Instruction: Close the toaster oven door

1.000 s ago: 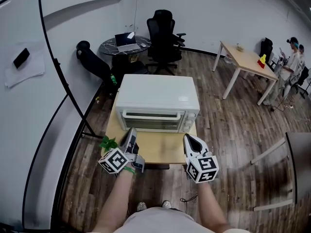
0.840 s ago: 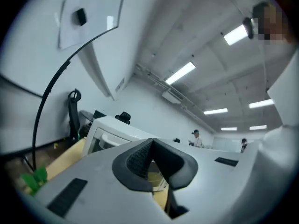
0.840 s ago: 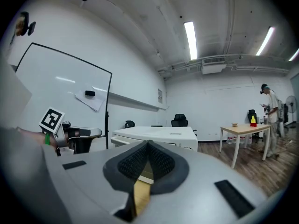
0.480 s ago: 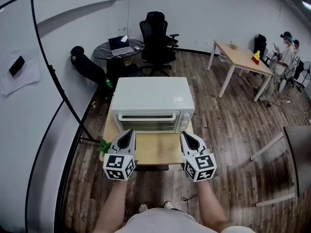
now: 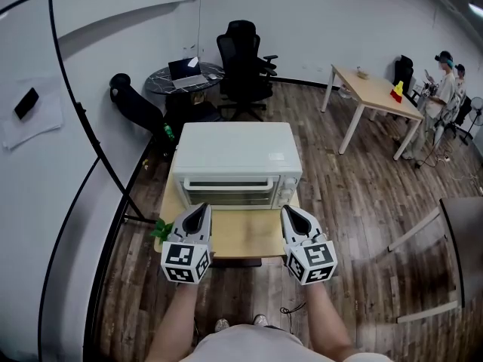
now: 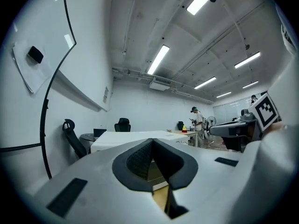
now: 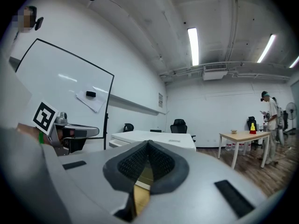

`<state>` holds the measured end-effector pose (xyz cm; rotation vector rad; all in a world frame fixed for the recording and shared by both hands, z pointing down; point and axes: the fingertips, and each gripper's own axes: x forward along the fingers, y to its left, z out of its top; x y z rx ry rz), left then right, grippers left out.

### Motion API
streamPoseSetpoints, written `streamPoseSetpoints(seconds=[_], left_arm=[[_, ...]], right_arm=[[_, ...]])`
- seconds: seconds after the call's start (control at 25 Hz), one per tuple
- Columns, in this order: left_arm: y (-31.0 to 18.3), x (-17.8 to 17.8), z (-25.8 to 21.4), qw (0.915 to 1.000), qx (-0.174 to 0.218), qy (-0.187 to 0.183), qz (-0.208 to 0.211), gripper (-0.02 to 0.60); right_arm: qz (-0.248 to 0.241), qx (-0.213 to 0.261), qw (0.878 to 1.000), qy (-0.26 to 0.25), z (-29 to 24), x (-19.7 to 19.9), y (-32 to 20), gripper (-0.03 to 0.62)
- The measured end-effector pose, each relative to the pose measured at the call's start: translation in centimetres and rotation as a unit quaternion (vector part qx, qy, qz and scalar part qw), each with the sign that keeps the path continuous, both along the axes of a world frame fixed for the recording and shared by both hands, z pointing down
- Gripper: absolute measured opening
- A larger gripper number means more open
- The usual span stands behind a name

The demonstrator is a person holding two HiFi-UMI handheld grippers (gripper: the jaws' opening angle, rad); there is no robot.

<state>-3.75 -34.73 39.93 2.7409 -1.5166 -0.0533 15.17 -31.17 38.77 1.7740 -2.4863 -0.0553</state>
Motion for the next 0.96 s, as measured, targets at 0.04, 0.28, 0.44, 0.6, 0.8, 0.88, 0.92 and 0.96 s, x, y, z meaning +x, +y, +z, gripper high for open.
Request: streamPoseSetpoints(seconds=[0.04,0.28,0.44,0.6,0.8,0.88,0.92,0.96], left_arm=[[0.1,0.1,0.0,1.0000,-0.001,0.000,0.001,0.012],[0.1,0.2,0.1,1.0000,-0.004,0.004,0.005,0.012],[0.1,0.3,-0.1,1.0000,-0.004,0.006,0.005,0.012],[0.0,0.4,0.0,1.0000,-0.004,0.005,0.005,0.012],[0.1,0.4,-0.3,1.0000,-0.002,0.004,0.005,0.012],[0.2,0.4,-0.4,1.0000,-0.002,0.004,0.005,0.012],[0.2,0.4,-0.5,1.0000,-0.001,0.004,0.005,0.012],[0.2,0.4,-0.5,1.0000,-0.001,0.004,0.005,0.012]], right_arm=[[0.000,0.001,1.000,0.001,-0.1,0.0,0.0,0.000],[-0.001,0.004,1.000,0.002,-0.4,-0.1,0.1,0.000],[-0.002,0.006,1.000,0.003,-0.5,-0.1,0.1,0.000],[-0.003,0.007,1.000,0.002,-0.5,-0.1,0.1,0.000],[-0.003,0.010,1.000,0.002,-0.8,0.0,0.1,0.000],[-0.002,0.011,1.000,0.002,-0.9,0.0,0.2,0.000],[-0.002,0.011,1.000,0.002,-1.0,0.0,0.2,0.000],[-0.002,0.012,1.000,0.002,-1.1,0.0,0.3,0.000]])
